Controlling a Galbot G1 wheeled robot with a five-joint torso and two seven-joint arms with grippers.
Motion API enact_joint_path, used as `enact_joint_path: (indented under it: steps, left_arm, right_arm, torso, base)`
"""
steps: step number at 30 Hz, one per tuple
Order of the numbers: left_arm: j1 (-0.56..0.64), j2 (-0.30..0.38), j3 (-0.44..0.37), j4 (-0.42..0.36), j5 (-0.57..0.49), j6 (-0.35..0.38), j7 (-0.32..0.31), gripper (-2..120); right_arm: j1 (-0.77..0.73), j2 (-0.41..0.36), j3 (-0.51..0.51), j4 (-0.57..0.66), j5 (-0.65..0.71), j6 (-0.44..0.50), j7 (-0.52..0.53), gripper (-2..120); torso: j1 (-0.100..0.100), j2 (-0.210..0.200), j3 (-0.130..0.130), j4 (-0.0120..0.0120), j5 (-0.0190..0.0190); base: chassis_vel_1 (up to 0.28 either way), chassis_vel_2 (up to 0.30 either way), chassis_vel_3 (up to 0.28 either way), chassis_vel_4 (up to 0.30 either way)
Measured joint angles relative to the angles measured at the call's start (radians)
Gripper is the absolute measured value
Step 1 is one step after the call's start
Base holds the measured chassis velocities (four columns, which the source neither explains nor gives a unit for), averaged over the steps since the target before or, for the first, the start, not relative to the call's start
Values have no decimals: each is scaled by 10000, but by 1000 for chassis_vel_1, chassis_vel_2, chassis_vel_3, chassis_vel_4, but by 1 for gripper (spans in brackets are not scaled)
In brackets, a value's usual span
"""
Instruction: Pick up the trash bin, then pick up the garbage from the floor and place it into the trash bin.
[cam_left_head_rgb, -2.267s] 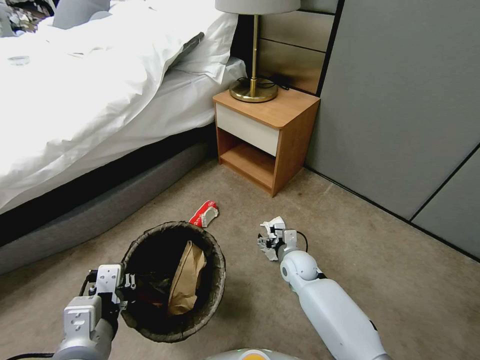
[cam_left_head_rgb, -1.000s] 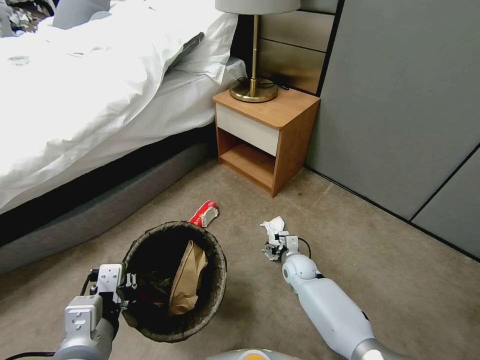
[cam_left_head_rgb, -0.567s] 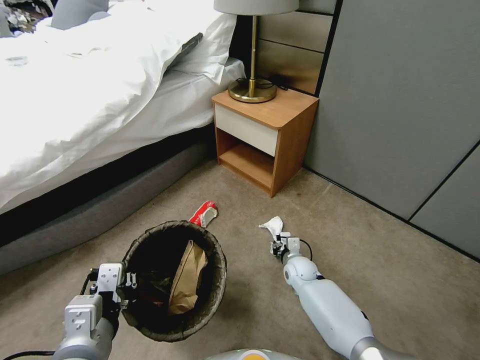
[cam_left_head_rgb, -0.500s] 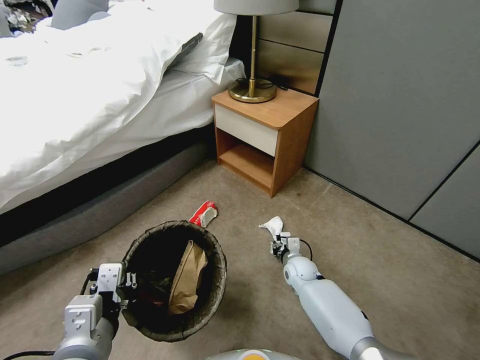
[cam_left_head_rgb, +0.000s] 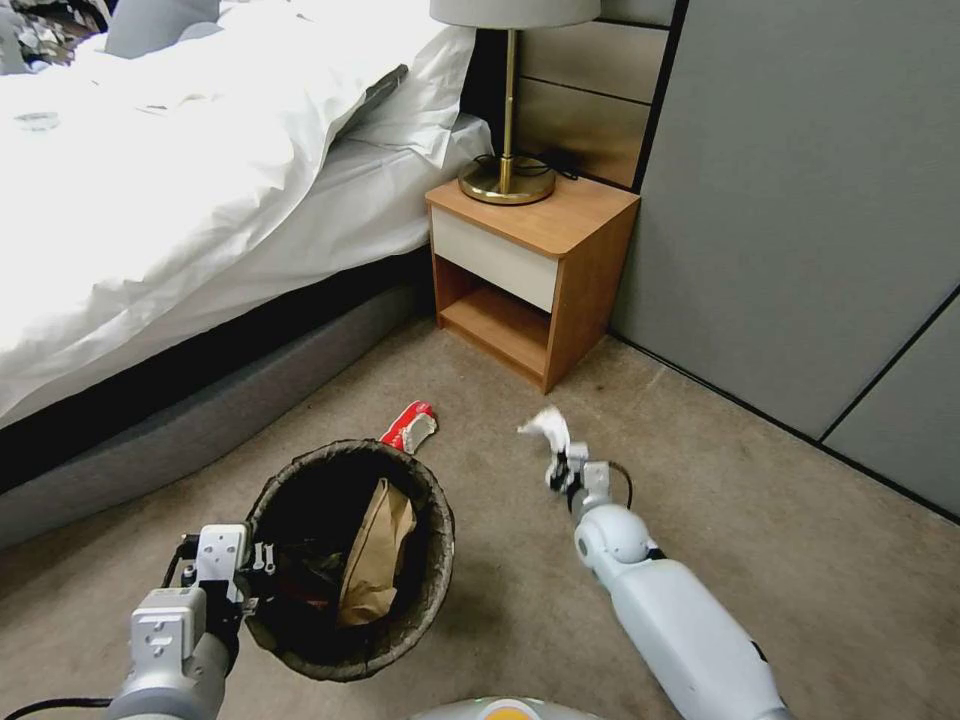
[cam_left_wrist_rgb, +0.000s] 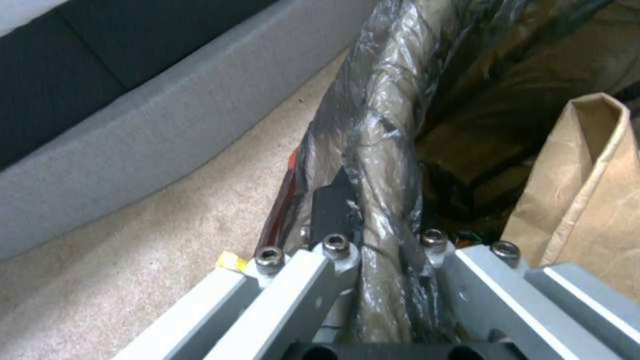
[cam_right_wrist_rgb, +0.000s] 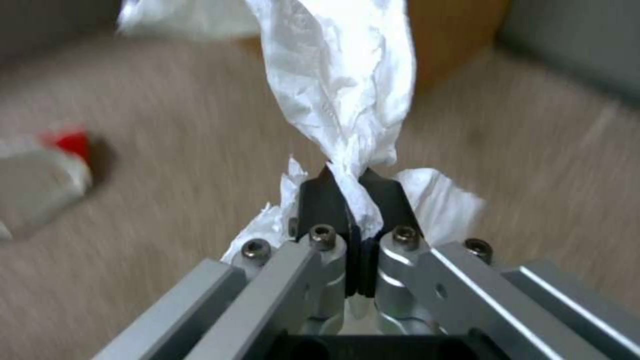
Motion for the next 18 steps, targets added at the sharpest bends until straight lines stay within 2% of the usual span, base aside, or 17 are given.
enact_joint_path:
  steps: [1, 5, 6, 7, 8, 9, 12, 16, 18]
  left_arm:
    - [0, 0, 0, 0, 0, 0, 0, 1]
    - [-16, 55, 6, 0, -56, 4, -4, 1]
    - [-16, 55, 6, 0, -56, 4, -4, 1]
    - [-21, 88, 8, 0, -139, 27, -16, 1]
    - [-24, 100, 13, 0, -164, 34, -19, 1]
    - [-24, 100, 13, 0, -164, 34, -19, 1]
    - [-38, 110, 50, -1, -184, 52, -37, 1]
    - [-48, 116, 58, -1, -187, 60, -43, 1]
    - [-51, 121, 58, -1, -192, 79, -48, 1]
  right_arm:
    - [0, 0, 0, 0, 0, 0, 0, 0]
    - [-81, -299, -30, 1626, -305, -124, -77, 0]
    - [-81, -299, -30, 1626, -305, -124, -77, 0]
    - [-115, -517, -226, 2916, 53, -440, -97, 0]
    - [-130, -647, -395, 3677, 378, -700, -101, 0]
    - [-130, -647, -395, 3677, 378, -700, -101, 0]
    - [-125, -862, -953, 5374, 1104, -1338, -205, 0]
    - [-89, -876, -1290, 6151, 1325, -1602, -387, 0]
    - [-50, -885, -1776, 6792, 1528, -1877, -622, 0]
  torso:
    - [0, 0, 0, 0, 0]
    - [0, 1, 0, 0, -1]
    - [0, 1, 0, 0, -1]
    - [0, 0, 0, 1, 0]
    - [0, 0, -1, 3, 0]
    - [0, 0, -1, 3, 0]
    - [-1, 0, 0, 1, -1]
    - [0, 0, -1, 1, -1]
    - [0, 1, 0, 1, 0]
  base:
    - [0, 0, 0, 0]
    - [0, 0, 0, 0]
    - [0, 0, 0, 0]
    - [0, 0, 0, 0]
    - [0, 0, 0, 0]
    - [0, 0, 0, 0]
    - [0, 0, 0, 0]
    - [0, 0, 0, 0]
    - [0, 0, 0, 0]
